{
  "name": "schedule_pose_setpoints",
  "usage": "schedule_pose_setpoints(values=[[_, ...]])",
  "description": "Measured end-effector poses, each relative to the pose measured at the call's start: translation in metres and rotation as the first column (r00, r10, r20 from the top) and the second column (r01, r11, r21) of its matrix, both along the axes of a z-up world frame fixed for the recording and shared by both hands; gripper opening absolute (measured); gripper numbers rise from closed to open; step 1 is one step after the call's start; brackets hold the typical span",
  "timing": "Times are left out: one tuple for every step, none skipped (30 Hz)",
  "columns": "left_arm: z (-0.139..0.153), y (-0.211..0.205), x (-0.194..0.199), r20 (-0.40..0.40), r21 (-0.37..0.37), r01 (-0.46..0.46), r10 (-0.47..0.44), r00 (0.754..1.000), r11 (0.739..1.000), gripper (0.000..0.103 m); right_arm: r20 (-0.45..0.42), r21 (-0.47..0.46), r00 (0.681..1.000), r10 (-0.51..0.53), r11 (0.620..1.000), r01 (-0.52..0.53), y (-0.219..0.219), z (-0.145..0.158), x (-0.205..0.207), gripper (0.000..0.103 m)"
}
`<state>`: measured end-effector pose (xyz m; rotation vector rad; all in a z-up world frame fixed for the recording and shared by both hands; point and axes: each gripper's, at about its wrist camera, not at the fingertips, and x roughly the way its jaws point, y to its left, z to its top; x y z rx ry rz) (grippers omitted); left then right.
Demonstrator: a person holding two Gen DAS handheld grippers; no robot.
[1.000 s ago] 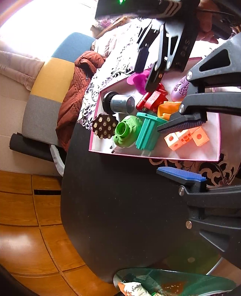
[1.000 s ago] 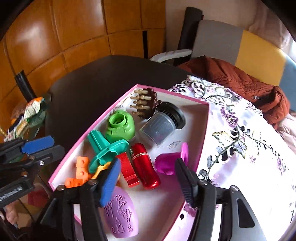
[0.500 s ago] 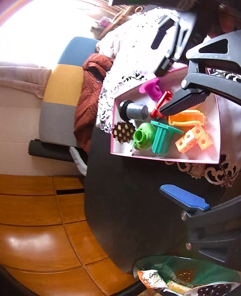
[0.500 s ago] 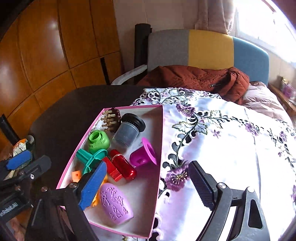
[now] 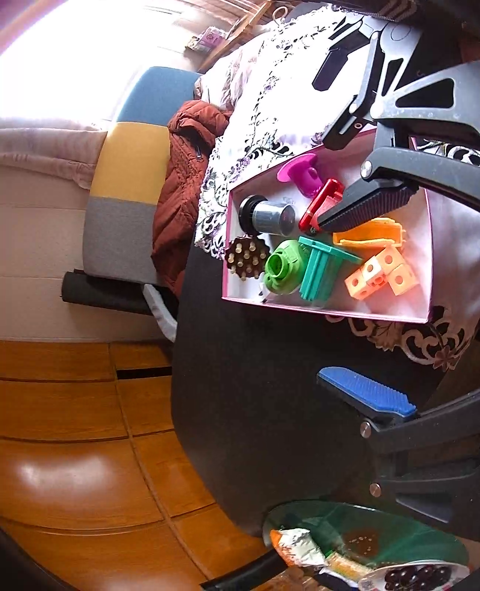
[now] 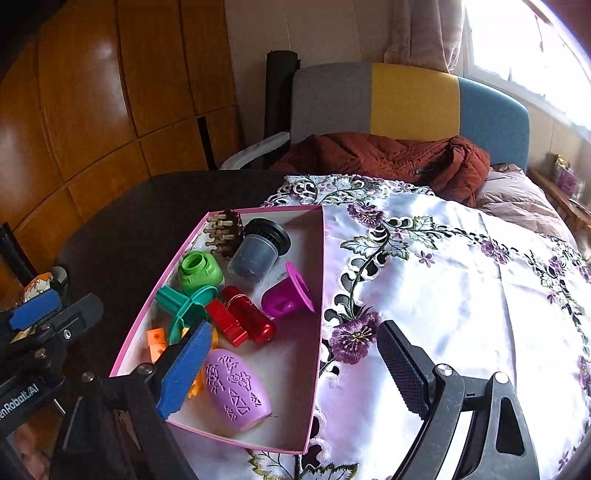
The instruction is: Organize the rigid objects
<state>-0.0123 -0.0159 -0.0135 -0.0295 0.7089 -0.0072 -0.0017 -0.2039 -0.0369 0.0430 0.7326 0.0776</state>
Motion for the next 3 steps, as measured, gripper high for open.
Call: schedule_pose_setpoints(values=[[0.0004,0.0006,0.0000,0.004,-0.001,-0.003,0.003,1.000,1.000,0.076,0.001,-0.002,1.000,-0.002,1.000,0.002,-0.0001,-0.0002,0.0000,0.091],[0.0006,0.0012,0.0004,0.004,-0.003,-0.005,0.005,1.000,1.000,0.076,0.002,-0.004,1.000,-0.007,1.000,0.007,-0.0003,-0.0002,0.0000,0.091],[0.0005,0.0020,0.0010,0.000,-0.007,-0.006,0.006,1.000,1.000,0.076,0.005,-0.005,1.000,-0.010,1.000,0.010,-0.0008,0.0000,0.0000,0.091]])
